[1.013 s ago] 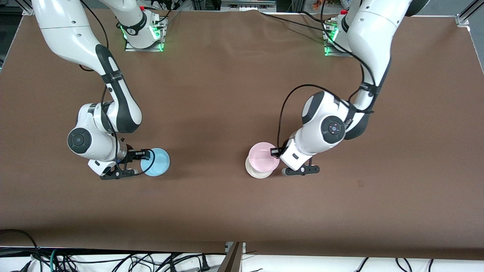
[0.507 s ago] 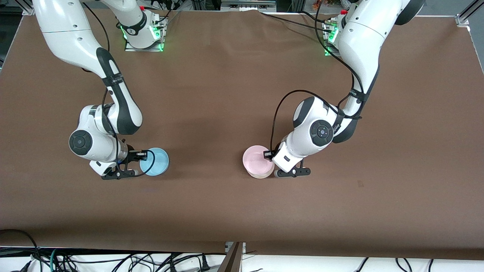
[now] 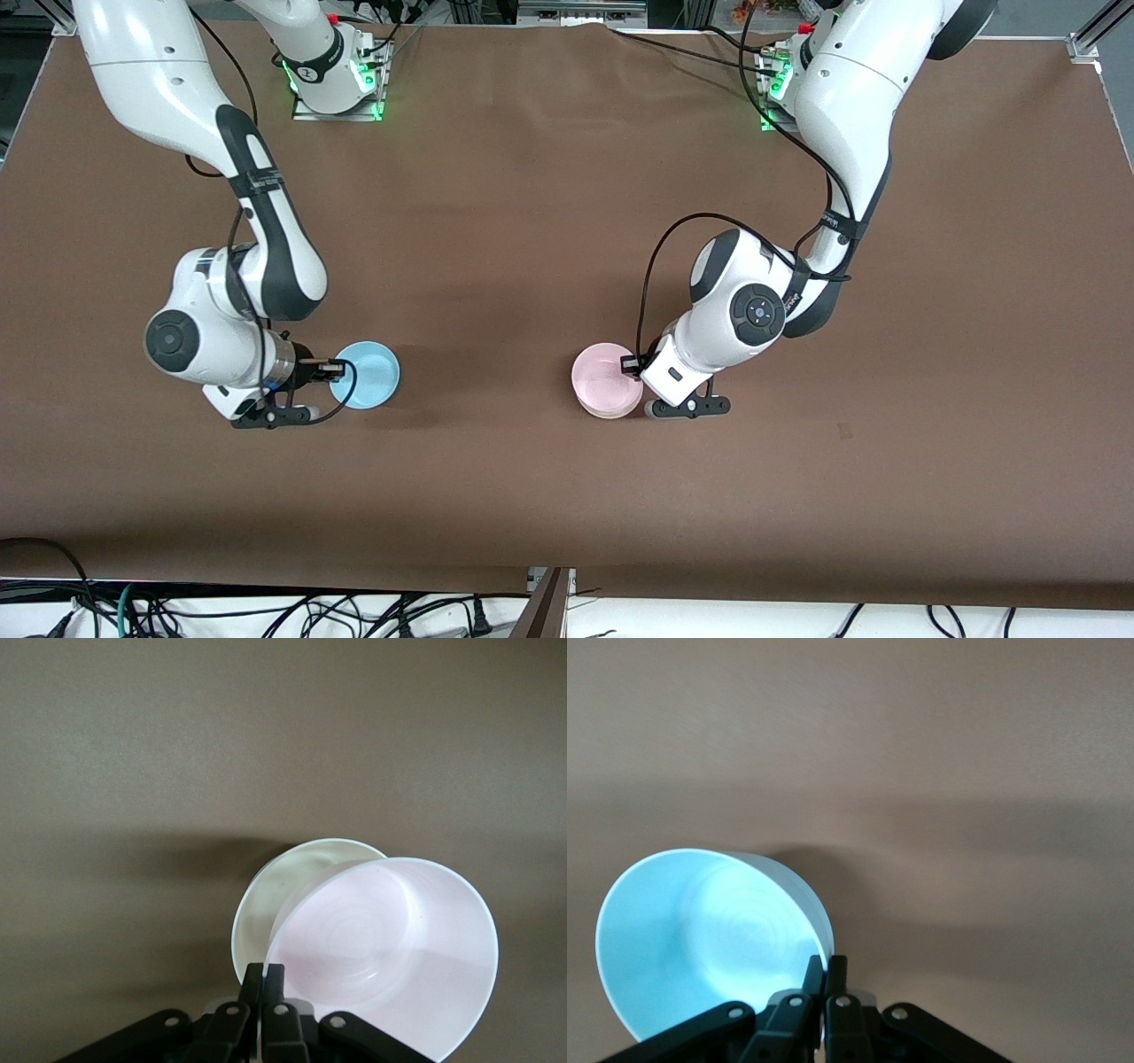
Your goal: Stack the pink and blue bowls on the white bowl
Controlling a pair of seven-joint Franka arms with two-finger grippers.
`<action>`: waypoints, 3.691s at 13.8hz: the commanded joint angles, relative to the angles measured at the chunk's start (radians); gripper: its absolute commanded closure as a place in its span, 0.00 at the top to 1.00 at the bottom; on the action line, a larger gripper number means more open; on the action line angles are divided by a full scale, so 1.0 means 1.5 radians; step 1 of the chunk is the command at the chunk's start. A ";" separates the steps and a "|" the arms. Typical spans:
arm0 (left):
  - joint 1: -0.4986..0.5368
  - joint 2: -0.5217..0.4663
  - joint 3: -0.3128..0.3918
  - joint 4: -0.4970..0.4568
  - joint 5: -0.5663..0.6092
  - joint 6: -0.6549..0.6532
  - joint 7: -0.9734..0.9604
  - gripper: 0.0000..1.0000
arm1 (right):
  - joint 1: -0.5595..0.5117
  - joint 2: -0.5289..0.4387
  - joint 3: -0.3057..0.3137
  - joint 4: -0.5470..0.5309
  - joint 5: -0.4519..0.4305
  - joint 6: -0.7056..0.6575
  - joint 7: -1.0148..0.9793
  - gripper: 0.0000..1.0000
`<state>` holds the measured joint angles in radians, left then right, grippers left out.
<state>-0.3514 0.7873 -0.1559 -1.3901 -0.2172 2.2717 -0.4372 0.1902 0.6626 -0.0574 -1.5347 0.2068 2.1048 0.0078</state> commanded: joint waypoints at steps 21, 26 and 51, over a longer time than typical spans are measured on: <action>0.002 0.020 0.002 0.018 -0.015 -0.009 0.007 1.00 | 0.112 0.010 0.015 0.206 0.029 -0.180 0.320 0.00; 0.046 -0.088 0.042 0.011 -0.006 -0.175 0.012 1.00 | 0.190 0.034 0.028 0.210 0.025 -0.103 0.457 0.00; 0.233 -0.337 0.088 0.022 0.144 -0.583 0.344 1.00 | 0.349 0.216 0.021 0.302 -0.056 0.166 0.737 0.00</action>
<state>-0.0099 0.2799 -0.0075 -1.3588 -0.0205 1.3974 0.0607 0.7199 0.9681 -0.0311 -1.1227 0.1354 2.3622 1.1200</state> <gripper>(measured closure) 0.000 0.974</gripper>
